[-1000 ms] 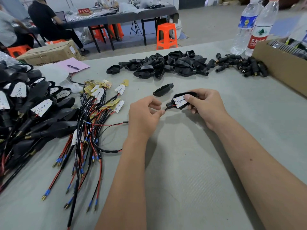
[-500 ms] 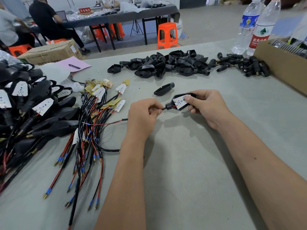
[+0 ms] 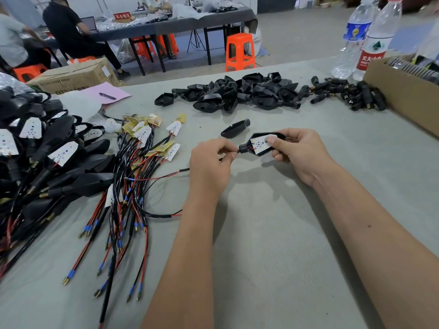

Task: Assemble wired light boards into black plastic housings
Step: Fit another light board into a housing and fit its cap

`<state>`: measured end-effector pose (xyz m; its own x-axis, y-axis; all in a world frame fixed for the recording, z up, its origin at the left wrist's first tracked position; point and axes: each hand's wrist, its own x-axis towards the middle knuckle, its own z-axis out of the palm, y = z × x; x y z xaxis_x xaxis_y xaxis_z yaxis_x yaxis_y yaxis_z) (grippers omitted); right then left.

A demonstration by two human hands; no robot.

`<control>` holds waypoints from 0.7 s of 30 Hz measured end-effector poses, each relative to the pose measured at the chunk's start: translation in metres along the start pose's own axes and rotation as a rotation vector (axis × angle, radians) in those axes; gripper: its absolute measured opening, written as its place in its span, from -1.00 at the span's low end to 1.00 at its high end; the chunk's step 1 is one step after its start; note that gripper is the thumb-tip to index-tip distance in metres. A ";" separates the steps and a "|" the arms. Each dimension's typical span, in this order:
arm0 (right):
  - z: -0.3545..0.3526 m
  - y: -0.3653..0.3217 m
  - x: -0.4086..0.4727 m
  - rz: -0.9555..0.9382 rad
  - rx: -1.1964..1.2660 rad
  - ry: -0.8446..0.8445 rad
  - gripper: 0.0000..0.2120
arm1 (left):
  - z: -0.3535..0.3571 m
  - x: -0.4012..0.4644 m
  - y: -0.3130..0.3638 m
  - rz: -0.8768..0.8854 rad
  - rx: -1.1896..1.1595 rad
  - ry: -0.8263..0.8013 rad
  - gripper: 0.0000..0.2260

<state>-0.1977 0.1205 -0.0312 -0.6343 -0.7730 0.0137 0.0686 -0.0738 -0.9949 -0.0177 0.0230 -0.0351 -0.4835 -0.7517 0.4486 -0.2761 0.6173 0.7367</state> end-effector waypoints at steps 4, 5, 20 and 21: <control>0.003 0.003 0.002 0.008 -0.062 0.103 -0.88 | 0.005 0.003 0.016 -0.182 0.032 0.231 -0.80; 0.003 0.002 0.003 0.014 -0.070 0.125 -0.87 | 0.007 0.004 0.021 -0.348 -0.104 0.246 -0.74; -0.069 -0.035 -0.013 0.334 -0.420 -0.105 -0.77 | 0.010 0.000 0.037 -0.944 -0.635 0.020 -0.85; -0.074 -0.039 -0.016 0.349 -0.528 -0.153 -0.75 | 0.012 0.002 0.037 -0.938 -0.616 0.018 -0.86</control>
<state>-0.2473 0.1827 0.0000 -0.5240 -0.7792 -0.3439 -0.1619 0.4875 -0.8580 -0.0385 0.0472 -0.0131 -0.2865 -0.8653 -0.4113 -0.0643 -0.4109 0.9094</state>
